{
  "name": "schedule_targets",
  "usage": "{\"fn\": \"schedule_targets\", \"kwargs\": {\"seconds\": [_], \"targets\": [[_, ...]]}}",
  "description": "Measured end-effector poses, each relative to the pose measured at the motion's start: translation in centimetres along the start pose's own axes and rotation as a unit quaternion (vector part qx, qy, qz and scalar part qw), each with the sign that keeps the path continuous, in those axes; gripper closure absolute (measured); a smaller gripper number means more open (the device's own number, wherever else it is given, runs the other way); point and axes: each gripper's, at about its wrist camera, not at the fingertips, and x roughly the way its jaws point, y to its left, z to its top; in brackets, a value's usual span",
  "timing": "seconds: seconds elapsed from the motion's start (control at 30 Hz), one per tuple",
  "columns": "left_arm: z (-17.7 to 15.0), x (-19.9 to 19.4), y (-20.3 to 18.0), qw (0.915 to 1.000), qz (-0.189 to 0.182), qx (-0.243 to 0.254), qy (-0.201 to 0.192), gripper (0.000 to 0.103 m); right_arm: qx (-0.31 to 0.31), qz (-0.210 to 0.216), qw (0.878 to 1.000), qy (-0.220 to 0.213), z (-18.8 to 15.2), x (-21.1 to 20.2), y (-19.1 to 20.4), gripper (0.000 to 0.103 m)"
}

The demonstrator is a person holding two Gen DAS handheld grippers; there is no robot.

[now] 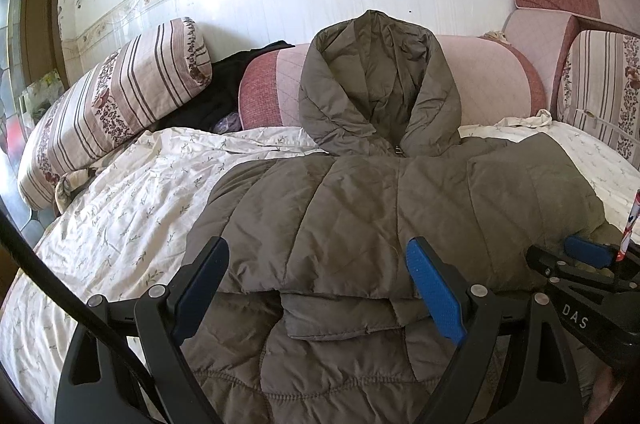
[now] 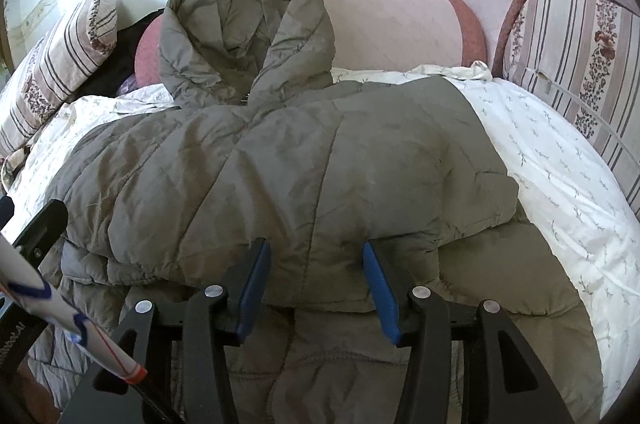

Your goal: Fold large clothes

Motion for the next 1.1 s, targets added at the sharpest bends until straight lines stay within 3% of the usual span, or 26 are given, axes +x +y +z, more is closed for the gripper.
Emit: {"fn": "schedule_targets", "kwargs": {"seconds": [0.53, 0.77, 1.1], "targets": [[0.5, -0.4, 0.4, 0.9998, 0.008, -0.011, -0.012, 0.013, -0.003, -0.001, 1.000, 0.001, -0.1, 0.0, 0.1, 0.048], [1.7, -1.2, 3.6, 0.9971, 0.030, -0.066, -0.025, 0.013, -0.004, -0.001, 1.000, 0.001, -0.2, 0.0, 0.2, 0.048], [2.4, -1.4, 10.2, 0.9782, 0.130, -0.157, -0.039, 0.013, -0.004, -0.003, 1.000, 0.001, -0.2, 0.0, 0.2, 0.048]]}}
